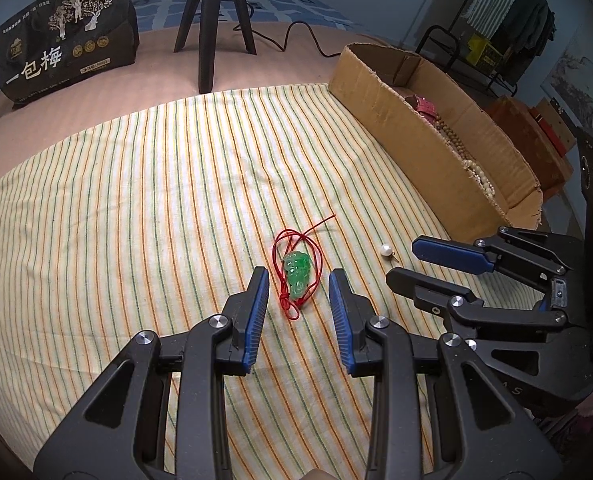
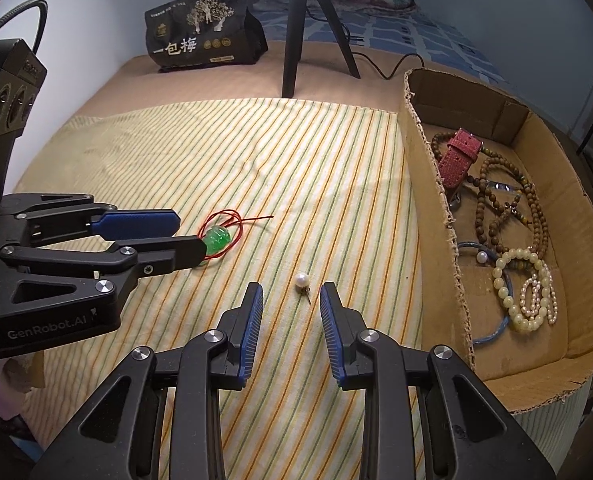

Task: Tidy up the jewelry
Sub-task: 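Move the left gripper to the green jade pendant while the right gripper moves to the second pearl stud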

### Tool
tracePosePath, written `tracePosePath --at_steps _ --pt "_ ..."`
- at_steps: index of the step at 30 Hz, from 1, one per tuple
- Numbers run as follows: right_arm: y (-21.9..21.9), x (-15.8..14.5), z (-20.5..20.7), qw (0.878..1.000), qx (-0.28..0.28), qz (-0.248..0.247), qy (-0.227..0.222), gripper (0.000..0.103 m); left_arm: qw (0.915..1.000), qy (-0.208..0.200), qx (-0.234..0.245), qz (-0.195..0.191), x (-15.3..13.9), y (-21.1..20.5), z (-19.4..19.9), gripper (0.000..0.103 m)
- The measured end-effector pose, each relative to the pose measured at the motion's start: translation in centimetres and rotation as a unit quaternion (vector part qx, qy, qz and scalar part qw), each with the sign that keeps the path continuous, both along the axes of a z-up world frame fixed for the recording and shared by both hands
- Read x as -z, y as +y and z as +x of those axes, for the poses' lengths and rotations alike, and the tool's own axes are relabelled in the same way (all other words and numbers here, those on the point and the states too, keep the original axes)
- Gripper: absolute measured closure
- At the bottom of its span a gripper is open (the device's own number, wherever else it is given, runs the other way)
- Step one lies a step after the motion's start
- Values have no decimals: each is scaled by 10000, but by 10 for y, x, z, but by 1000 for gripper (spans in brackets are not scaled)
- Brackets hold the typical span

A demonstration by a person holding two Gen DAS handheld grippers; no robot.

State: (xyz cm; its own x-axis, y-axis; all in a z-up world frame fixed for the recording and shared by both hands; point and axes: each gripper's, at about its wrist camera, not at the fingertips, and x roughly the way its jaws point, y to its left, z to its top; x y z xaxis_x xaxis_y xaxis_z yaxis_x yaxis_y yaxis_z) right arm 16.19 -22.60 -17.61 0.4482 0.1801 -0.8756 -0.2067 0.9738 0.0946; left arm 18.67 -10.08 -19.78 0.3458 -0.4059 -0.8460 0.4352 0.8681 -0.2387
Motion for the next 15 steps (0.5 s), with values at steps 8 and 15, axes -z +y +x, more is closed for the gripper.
tracePosePath --at_steps 8,15 --pt "-6 1 0 9999 50 106 24 75 10000 53 43 32 4 0 -2 72" --pt "-3 4 0 10000 16 46 55 75 9999 67 29 92 10 -4 1 72"
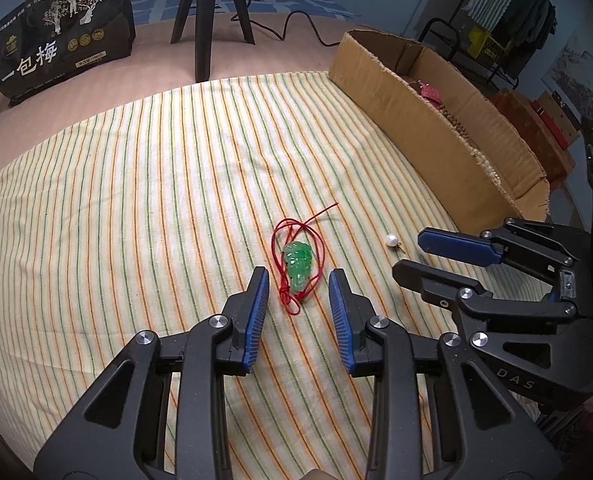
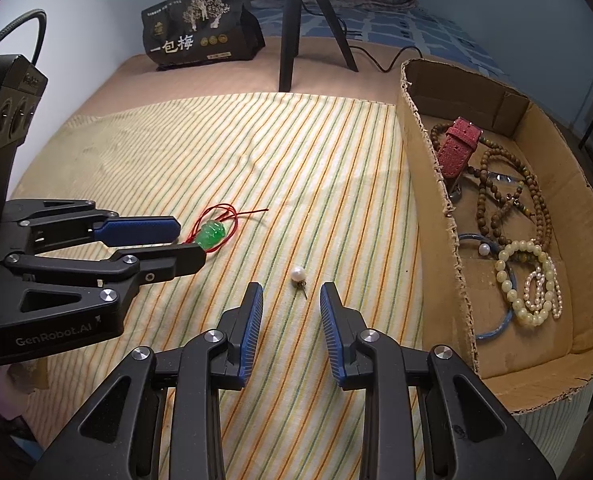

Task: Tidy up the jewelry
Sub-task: 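Move the left gripper to the green jade pendant while the right gripper moves to the second pearl stud, then close the left gripper on the jade pendant while the right gripper closes on the pearl stud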

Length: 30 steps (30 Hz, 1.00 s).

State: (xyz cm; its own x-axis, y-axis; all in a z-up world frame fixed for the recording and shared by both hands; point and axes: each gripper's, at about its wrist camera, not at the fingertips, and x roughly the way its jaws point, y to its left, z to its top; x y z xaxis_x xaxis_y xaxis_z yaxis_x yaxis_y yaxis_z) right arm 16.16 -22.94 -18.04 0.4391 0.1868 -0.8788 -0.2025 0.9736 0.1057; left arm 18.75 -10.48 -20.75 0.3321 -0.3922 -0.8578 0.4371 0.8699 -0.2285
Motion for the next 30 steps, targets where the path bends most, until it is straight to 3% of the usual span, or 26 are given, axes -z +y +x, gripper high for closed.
tracePosePath --at_steps 17,20,22,26,30 --pt "14 10 10 9997 -74 -218 13 75 9999 -73 16 122 11 -8 9 73" --pt "14 11 11 9997 -65 -228 18 75 9997 -150 16 170 11 -8 8 81" --pt "16 12 11 9997 -91 -213 14 81 9997 -160 1 162 11 -6 9 88" --pt "18 12 10 9998 -169 -117 32 96 9999 -119 -48 76 11 2 9 88" --pt "19 10 8 9998 -192 -93 -2 96 9998 -181 -70 108 6 9 4 88"
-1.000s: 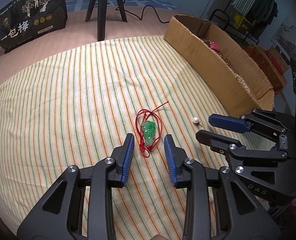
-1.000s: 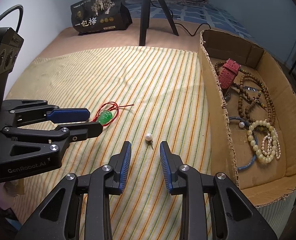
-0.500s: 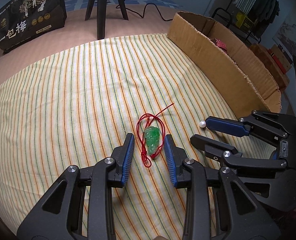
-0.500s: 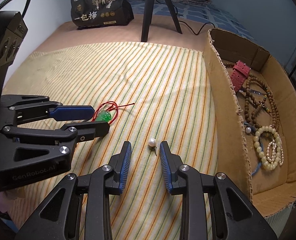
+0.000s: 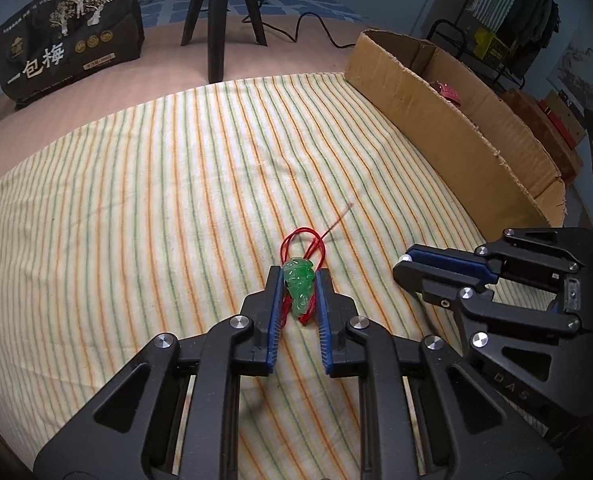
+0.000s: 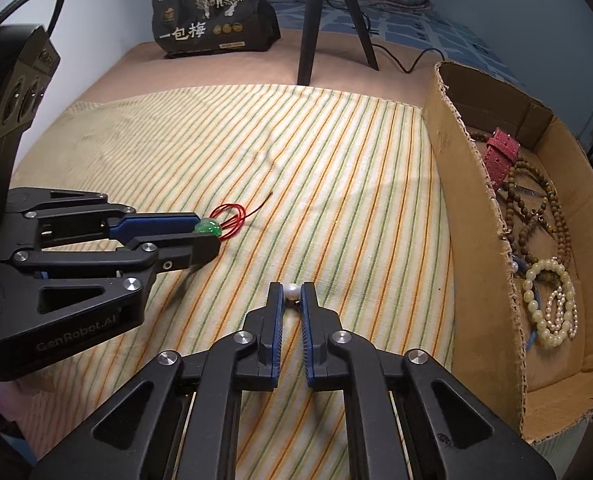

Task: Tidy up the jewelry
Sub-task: 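Close the left gripper on the jade pendant while the right gripper closes on the pearl stud, then lift and carry the jade pendant and pearl stud over the cardboard box with both grippers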

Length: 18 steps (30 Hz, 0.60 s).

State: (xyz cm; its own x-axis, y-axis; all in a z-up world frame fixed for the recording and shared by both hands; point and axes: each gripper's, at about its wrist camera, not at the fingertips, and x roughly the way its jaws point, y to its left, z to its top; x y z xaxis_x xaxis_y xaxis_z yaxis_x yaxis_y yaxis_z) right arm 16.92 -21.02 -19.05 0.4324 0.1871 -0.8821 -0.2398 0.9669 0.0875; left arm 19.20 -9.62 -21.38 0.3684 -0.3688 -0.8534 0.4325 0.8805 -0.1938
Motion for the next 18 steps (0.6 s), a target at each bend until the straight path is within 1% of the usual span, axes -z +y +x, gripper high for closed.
tracePosePath --at_steps 4,9,15,18 --pt "3 -7 -4 9999 -21 99 -84 96 9999 -48 -121 -66 -8 11 -7 88" --pt "6 -24 -16 9994 -87 228 -237 96 9995 -177 -200 -184 -24 20 -17 89" --pt "-1 -51 -34 9983 -67 410 -413 96 9980 -409 -182 -447 -56 21 -33 89" --pt "-10 -66 -41 9972 30 559 -503 96 9969 -500 -160 -594 -72 17 -38 89"
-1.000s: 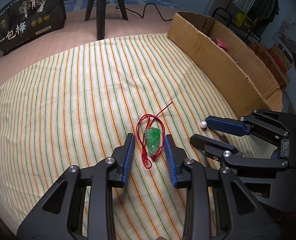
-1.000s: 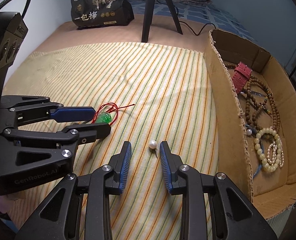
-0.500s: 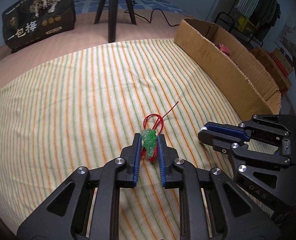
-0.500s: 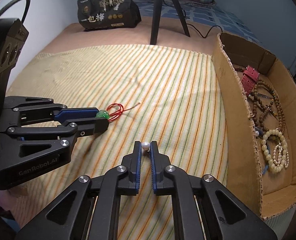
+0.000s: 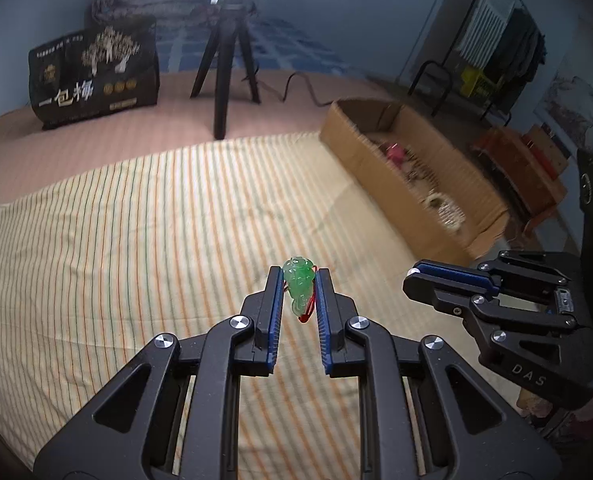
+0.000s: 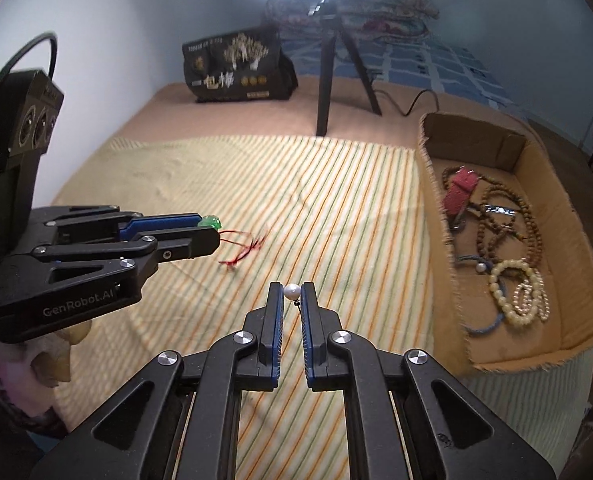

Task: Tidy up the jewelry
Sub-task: 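Lift and carry the jade pendant and pearl stud over the cardboard box with both grippers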

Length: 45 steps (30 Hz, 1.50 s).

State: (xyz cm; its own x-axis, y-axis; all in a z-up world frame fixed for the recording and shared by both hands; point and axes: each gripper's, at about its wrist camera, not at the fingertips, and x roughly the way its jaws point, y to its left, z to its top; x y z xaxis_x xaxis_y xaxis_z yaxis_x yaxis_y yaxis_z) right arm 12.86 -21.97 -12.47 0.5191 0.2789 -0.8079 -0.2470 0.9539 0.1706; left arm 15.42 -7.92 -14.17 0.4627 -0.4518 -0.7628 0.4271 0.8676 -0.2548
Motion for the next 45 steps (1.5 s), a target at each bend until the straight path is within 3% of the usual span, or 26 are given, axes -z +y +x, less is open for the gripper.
tracePosePath --at_steps 12,21,45 --pt "-55 -46 -9 9982 494 151 -317 96 9987 -324 190 -334 -47 -32 -9 89" --pt "-98 -66 -9 9955 824 52 -467 96 9971 -419 432 -471 -60 -75 -7 89" --pt "-131 -37 5 9914 1293 -216 -37 96 9968 -179 662 -405 -35 -149 9 89"
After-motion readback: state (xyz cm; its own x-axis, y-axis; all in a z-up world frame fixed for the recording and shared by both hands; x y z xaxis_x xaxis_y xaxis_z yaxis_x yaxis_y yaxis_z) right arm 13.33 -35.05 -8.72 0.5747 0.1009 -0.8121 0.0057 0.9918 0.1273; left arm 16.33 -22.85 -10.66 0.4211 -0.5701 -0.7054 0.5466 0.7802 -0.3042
